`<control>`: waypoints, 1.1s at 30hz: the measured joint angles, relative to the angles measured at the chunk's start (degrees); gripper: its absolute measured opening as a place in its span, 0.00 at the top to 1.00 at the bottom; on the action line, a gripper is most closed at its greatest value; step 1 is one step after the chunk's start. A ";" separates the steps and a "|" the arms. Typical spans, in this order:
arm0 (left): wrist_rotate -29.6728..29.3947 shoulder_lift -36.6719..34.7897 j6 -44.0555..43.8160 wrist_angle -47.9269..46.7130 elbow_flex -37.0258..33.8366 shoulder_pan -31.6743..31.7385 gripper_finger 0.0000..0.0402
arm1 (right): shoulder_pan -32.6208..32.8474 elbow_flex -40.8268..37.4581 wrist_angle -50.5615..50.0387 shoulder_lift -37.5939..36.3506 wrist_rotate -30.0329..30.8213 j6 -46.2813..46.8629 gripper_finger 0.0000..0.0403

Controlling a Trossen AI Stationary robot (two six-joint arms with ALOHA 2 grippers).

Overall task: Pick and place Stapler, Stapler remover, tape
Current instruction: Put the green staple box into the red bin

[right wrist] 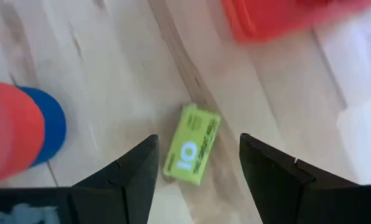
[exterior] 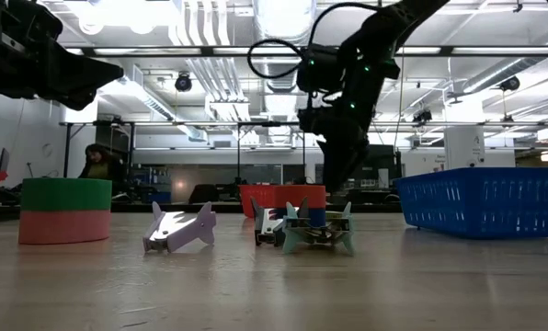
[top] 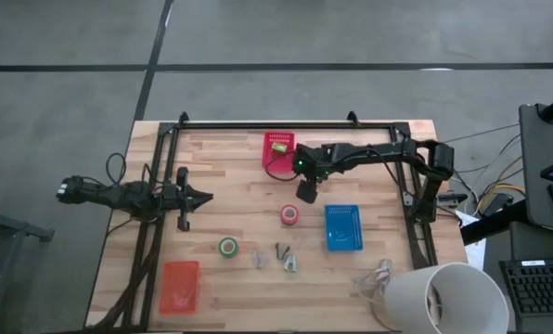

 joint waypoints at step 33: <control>0.00 0.00 -0.01 0.02 0.00 0.00 0.94 | 0.29 -12.08 17.83 0.13 -0.05 4.56 0.52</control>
